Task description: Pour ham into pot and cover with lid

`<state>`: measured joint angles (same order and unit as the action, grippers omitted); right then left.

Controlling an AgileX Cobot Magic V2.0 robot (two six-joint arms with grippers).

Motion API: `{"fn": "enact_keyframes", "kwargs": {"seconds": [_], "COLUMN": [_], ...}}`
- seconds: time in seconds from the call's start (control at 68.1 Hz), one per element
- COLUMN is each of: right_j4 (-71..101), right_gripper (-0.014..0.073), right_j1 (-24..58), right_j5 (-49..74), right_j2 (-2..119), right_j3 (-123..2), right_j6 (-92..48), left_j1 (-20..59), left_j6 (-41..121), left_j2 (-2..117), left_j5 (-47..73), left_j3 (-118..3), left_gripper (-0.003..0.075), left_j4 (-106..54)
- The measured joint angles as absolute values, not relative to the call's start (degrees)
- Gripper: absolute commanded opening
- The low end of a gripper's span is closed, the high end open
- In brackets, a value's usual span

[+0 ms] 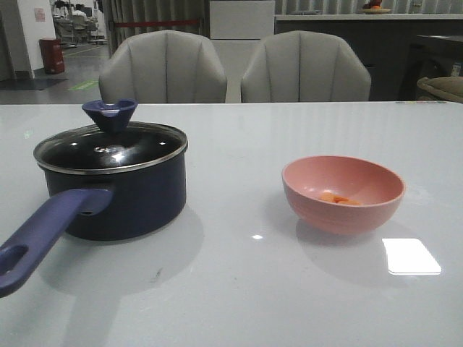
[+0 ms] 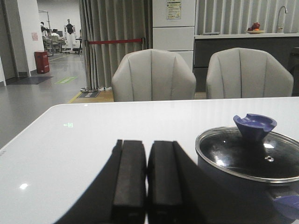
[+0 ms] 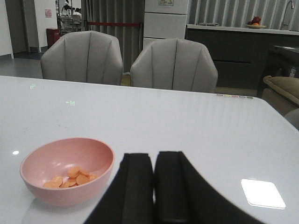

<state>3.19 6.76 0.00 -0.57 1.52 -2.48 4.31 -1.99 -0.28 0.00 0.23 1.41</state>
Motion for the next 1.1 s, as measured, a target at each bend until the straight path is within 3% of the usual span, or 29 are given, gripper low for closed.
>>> {"fn": "enact_keyframes", "kwargs": {"seconds": [0.779,1.102], "right_j4": [3.2,3.2], "right_gripper": [0.0167,0.0167], "right_j1": [6.8,6.8], "right_j5": [0.0,0.0], "right_j2": [-0.6,-0.6], "right_j3": [1.5,1.5], "right_j6": [-2.5,-2.5], "left_j1": [4.3,4.3], "left_j6": [-2.0,-2.0], "left_j2": [-0.3,-0.3], "left_j5": [0.0,-13.6], "left_j3": [0.2,-0.9], "left_gripper": [0.0120,0.0120], "left_j4": [1.4,0.6]}}
